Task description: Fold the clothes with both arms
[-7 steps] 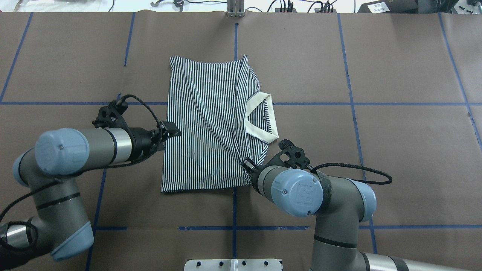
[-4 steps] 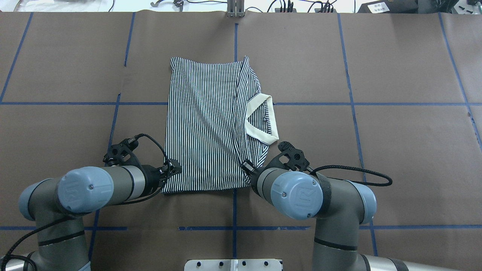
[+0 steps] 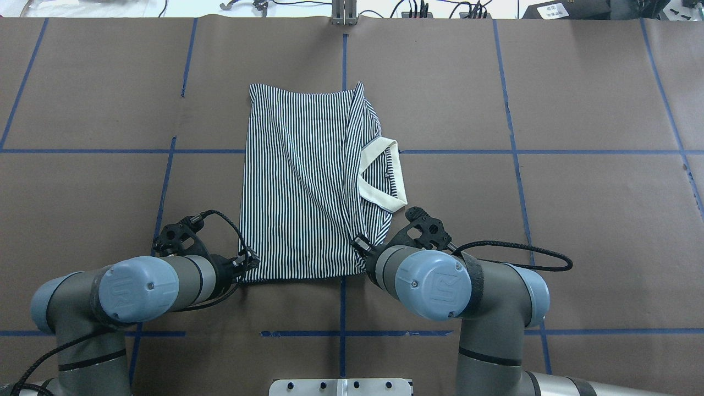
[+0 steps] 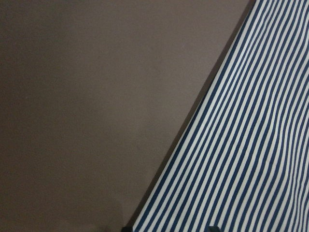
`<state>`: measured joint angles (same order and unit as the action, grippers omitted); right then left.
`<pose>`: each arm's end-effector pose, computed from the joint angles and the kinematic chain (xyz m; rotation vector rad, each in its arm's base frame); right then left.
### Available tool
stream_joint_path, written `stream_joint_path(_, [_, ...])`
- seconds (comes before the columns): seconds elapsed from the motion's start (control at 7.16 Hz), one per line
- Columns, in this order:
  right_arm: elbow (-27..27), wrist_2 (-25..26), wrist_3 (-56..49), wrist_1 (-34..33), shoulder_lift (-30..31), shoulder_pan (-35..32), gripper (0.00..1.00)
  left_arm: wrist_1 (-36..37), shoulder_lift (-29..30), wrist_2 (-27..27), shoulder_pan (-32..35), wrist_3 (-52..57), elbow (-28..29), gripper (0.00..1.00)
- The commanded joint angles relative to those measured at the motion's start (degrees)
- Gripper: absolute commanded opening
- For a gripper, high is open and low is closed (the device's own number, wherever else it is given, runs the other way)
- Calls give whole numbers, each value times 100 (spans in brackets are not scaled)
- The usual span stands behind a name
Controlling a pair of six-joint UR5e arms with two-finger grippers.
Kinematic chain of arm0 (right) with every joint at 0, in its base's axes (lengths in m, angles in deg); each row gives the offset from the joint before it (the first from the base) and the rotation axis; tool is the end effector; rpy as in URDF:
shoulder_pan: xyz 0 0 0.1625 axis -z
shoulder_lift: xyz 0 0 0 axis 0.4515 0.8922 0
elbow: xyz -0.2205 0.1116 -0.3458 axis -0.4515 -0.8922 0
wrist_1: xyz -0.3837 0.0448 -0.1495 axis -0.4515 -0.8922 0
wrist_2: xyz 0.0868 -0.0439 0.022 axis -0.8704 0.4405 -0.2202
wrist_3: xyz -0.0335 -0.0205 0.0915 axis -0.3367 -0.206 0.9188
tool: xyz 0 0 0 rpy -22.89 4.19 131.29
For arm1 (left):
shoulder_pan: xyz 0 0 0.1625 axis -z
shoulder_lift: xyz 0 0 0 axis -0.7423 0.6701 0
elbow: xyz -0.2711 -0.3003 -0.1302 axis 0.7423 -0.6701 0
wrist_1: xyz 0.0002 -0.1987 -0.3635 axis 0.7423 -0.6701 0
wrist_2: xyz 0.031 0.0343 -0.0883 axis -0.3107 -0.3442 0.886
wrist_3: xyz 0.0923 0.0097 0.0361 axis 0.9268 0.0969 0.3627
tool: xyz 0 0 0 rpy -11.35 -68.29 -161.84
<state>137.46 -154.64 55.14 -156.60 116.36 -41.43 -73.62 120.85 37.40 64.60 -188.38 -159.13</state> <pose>-0.5657 -0.2952 0.2372 -0.0614 -1.0299 0.7908 0.5038 -0.2921 0.3416 -0.0273 0.9947 -0.6286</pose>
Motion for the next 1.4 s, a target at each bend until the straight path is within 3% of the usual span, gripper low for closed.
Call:
stream_joint_path(0.0, [4, 15, 0, 9, -3, 0, 0, 21, -104, -1, -51, -1, 31, 57])
stream_joint_path(0.28, [-4, 33, 0, 9, -3, 0, 0, 21, -114, -1, -42, 8, -30, 54])
stream_joint_path(0.42, [-5, 33, 0, 9, -12, 0, 0, 21, -114, -1, -51, -1, -22, 31])
stream_joint_path(0.56, [-5, 33, 0, 9, -12, 0, 0, 21, -106, -1, -51, 8, -30, 0])
stream_joint_path(0.98, [13, 51, 9, 0, 5, 0, 0, 21, -88, -1, -51, 8, -144, 0])
stream_joint_path(1.26, [597, 85, 78, -35, 468, 156, 0, 1007, -88, 26, -408, -297, -1210, 0])
